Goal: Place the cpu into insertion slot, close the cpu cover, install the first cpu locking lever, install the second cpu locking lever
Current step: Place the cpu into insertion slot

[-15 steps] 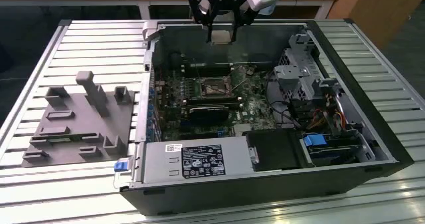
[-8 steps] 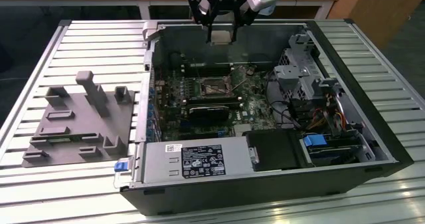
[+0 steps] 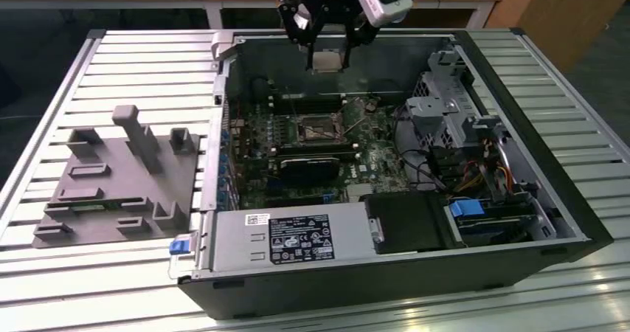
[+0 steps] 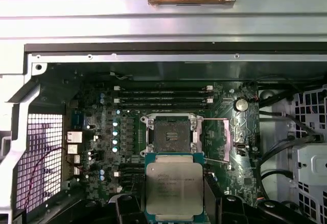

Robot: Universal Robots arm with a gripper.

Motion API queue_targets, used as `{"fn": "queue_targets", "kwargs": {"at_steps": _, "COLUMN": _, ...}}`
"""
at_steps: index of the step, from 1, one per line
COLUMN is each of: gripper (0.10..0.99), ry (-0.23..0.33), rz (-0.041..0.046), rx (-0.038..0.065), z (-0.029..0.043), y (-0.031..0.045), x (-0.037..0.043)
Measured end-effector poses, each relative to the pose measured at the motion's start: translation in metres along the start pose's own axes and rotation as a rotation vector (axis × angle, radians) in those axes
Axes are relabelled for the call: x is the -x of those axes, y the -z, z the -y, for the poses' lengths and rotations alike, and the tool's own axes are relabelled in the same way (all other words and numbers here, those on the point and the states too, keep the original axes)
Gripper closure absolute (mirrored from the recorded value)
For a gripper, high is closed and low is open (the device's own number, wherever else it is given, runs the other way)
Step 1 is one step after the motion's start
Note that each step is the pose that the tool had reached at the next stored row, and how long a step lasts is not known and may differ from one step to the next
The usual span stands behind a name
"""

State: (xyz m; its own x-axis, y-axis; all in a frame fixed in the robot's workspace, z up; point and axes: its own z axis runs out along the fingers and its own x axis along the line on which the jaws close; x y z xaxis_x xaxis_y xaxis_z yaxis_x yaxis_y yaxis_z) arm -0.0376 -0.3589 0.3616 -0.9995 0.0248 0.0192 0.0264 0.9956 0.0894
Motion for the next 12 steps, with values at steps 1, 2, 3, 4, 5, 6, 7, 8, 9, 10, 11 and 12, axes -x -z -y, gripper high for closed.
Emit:
{"fn": "queue_targets", "kwargs": {"at_steps": 1, "gripper": 0.549, "ry": 0.0, "rz": 0.0, "rx": 0.0, "z": 0.0002, "y": -0.0018, "x": 0.0}}
{"fn": "queue_targets", "kwargs": {"at_steps": 2, "gripper": 0.549, "ry": 0.0, "rz": 0.0, "rx": 0.0, "z": 0.0003, "y": -0.0033, "x": 0.0001}}
{"fn": "queue_targets", "kwargs": {"at_steps": 3, "gripper": 0.549, "ry": 0.0, "rz": 0.0001, "rx": 0.0, "z": 0.0004, "y": -0.0047, "x": 0.0001}}
{"fn": "queue_targets", "kwargs": {"at_steps": 4, "gripper": 0.549, "ry": 0.0, "rz": 0.0, "rx": 0.0, "z": 0.0005, "y": -0.0062, "x": 0.0001}}
{"fn": "queue_targets", "kwargs": {"at_steps": 5, "gripper": 0.549, "ry": 0.0, "rz": 0.0, "rx": 0.0, "z": 0.0007, "y": -0.0077, "x": 0.0002}}
{"fn": "queue_targets", "kwargs": {"at_steps": 6, "gripper": 0.549, "ry": 0.0, "rz": 0.0, "rx": 0.0, "z": 0.0008, "y": -0.0095, "x": 0.0002}}
{"fn": "queue_targets", "kwargs": {"at_steps": 7, "gripper": 0.549, "ry": 0.0, "rz": 0.0, "rx": 0.0, "z": 0.001, "y": -0.0114, "x": 0.0002}}
{"fn": "queue_targets", "kwargs": {"at_steps": 8, "gripper": 0.549, "ry": 0.0, "rz": 0.0, "rx": 0.0, "z": 0.0012, "y": -0.0131, "x": 0.0003}}
{"fn": "queue_targets", "kwargs": {"at_steps": 9, "gripper": 0.549, "ry": 0.0, "rz": 0.0, "rx": 0.0, "z": 0.0013, "y": -0.0148, "x": 0.0003}}
{"fn": "queue_targets", "kwargs": {"at_steps": 10, "gripper": 0.549, "ry": 0.0, "rz": 0.0001, "rx": 0.0, "z": 0.0015, "y": -0.0164, "x": 0.0003}}
{"fn": "queue_targets", "kwargs": {"at_steps": 11, "gripper": 0.549, "ry": 0.0, "rz": 0.0001, "rx": 0.0, "z": 0.0016, "y": -0.0179, "x": 0.0004}}
{"fn": "queue_targets", "kwargs": {"at_steps": 12, "gripper": 0.549, "ry": 0.0, "rz": 0.0001, "rx": 0.0, "z": 0.0017, "y": -0.0195, "x": 0.0004}}
